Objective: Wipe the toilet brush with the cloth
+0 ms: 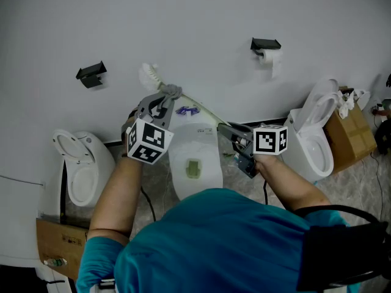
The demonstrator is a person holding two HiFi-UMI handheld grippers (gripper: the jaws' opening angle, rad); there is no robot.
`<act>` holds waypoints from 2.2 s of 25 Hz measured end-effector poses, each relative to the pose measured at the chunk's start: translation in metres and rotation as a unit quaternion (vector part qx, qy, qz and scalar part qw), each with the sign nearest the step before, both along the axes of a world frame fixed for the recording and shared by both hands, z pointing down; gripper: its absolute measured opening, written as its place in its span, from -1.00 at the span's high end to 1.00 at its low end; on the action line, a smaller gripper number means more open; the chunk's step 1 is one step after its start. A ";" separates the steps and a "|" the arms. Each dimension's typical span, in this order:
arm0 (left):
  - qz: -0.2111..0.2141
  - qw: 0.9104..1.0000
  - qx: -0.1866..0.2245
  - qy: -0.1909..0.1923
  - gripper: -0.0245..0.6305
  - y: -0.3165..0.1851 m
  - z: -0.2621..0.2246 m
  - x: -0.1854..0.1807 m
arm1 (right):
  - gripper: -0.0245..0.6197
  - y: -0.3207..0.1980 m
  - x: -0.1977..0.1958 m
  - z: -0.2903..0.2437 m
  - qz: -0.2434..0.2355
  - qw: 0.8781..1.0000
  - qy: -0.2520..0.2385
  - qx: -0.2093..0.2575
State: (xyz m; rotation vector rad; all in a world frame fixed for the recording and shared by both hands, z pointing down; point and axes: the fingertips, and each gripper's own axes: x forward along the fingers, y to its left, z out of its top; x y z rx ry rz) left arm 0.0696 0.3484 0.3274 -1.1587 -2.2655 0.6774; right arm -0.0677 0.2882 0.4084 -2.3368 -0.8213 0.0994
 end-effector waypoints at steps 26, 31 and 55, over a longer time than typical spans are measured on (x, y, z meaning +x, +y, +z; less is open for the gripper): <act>0.153 0.959 0.188 -0.149 0.81 -0.041 0.049 -0.082 | 0.74 0.002 0.027 -0.034 -0.015 0.982 -0.116 -0.150; 0.143 0.954 0.194 -0.180 0.81 -0.035 0.043 -0.076 | 0.74 0.002 0.024 -0.033 -0.013 0.980 -0.125 -0.154; 0.114 0.955 0.170 -0.216 0.81 -0.019 0.027 -0.044 | 0.74 0.003 0.014 -0.027 -0.009 0.976 -0.145 -0.161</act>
